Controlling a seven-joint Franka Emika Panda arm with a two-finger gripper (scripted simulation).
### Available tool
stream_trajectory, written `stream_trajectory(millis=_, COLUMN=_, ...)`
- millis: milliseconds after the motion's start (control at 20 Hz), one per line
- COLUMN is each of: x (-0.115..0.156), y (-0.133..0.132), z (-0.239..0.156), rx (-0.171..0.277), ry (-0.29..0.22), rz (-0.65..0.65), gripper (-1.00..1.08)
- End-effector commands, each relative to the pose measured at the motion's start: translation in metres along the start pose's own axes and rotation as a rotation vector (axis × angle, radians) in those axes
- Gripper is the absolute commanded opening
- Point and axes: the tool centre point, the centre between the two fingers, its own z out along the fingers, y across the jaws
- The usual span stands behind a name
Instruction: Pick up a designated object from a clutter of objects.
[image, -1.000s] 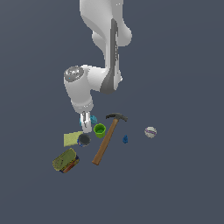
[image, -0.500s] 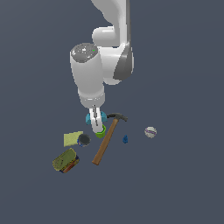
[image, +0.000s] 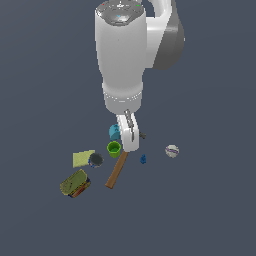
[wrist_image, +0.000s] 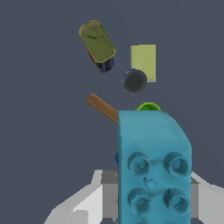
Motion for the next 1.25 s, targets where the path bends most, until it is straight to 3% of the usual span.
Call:
stream_trajectory(millis=0, x=-0.01, y=-0.012, z=-0.019, rx=0.0, ry=-0.001, rz=0.0, gripper=-1.0)
stream_trajectory(millis=600, x=-0.042, y=-0.057, z=-0.08, rx=0.001, ry=-0.004, rz=-0.002, gripper=-1.0)
stream_trajectory(millis=1200, x=-0.051, y=-0.07, z=-0.097, rx=0.002, ry=-0.004, rz=-0.002, gripper=-1.0)
